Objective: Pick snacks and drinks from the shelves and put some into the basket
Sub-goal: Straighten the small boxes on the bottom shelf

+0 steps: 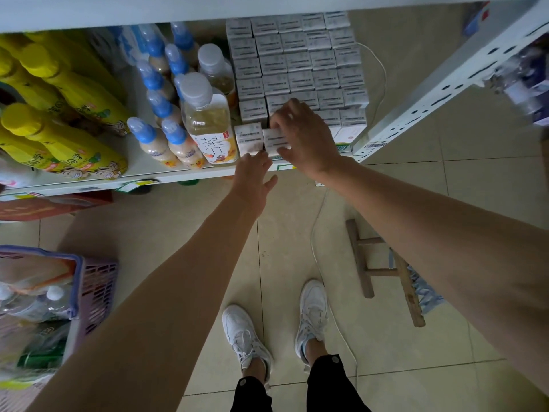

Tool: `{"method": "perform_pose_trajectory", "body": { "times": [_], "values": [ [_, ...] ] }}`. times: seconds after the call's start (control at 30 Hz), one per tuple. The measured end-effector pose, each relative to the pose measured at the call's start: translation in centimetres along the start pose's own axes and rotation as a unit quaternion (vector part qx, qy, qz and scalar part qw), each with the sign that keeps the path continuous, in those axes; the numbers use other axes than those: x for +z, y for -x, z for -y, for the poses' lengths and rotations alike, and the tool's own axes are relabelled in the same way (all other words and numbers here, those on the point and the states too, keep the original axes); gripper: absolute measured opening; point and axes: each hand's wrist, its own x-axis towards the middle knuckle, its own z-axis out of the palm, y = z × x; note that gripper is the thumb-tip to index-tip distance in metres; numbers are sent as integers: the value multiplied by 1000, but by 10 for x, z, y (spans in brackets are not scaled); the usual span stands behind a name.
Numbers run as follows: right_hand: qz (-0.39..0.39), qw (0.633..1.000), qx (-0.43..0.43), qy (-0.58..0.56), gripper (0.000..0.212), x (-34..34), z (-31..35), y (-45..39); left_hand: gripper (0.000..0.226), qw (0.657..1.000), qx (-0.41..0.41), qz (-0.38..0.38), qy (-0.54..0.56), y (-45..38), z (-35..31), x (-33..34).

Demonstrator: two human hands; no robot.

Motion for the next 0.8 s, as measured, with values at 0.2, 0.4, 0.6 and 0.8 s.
{"method": "perform_pose_trajectory", "body": {
  "times": [0.2,0.4,0.6,0.8],
  "values": [
    [-9,999,-41,30,43,0,0,13,32,999,-4,-37,9,-5,1,-3],
    [-2,991,-18,-132,39,-7,2,40,56,985,39,20,-167,9,19,-31],
    [56,912,89,-396,35,-29,16,68,50,982,27,63,-176,30,30,-51],
    [60,834,182,-517,25,-43,18,75,37,974,4,129,-184,60,29,-68]
  ]
}}
